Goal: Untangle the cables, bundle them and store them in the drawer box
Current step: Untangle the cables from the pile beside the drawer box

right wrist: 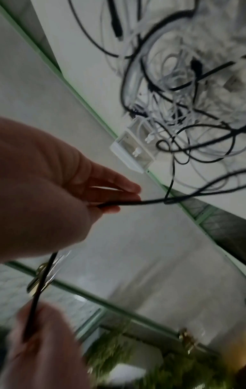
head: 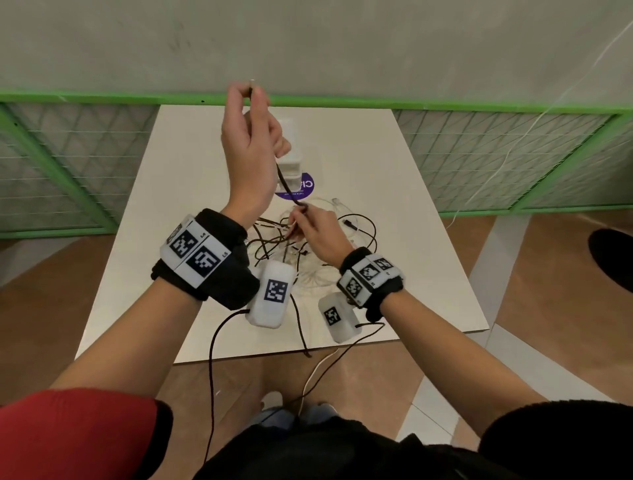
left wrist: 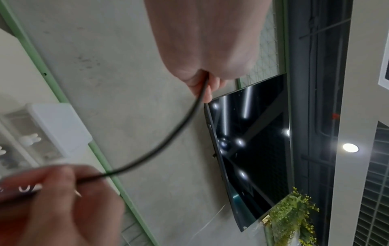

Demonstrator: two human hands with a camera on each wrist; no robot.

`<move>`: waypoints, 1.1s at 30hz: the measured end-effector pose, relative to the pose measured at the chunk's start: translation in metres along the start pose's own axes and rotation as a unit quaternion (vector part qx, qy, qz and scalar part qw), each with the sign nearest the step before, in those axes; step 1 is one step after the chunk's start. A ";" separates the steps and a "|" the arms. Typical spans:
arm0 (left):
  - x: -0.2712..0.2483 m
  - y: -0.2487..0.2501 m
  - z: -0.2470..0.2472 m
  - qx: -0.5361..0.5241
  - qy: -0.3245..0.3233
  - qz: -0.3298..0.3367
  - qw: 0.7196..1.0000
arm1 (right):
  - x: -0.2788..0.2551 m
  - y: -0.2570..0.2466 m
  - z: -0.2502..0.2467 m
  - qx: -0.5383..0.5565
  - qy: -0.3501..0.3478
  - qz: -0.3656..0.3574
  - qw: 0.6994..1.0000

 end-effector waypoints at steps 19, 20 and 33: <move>-0.003 -0.034 -0.014 0.067 0.003 -0.027 0.997 | -0.044 0.092 0.011 -0.041 -0.112 0.123 0.985; -0.004 -0.036 -0.013 0.071 -0.005 -0.030 0.997 | -0.039 0.095 0.009 -0.035 -0.072 0.132 0.988; -0.008 -0.047 0.018 0.051 -0.043 -0.069 0.995 | -0.015 0.096 0.032 -0.296 -0.110 0.171 0.933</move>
Point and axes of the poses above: each hand's wrist, its own x-axis towards the middle knuckle, its own z-axis out of the palm, y = z × x, the point moved 4 cm from there along x, towards the middle knuckle, and after that the axes turned 10 degrees about z, right-handed, at the moved point
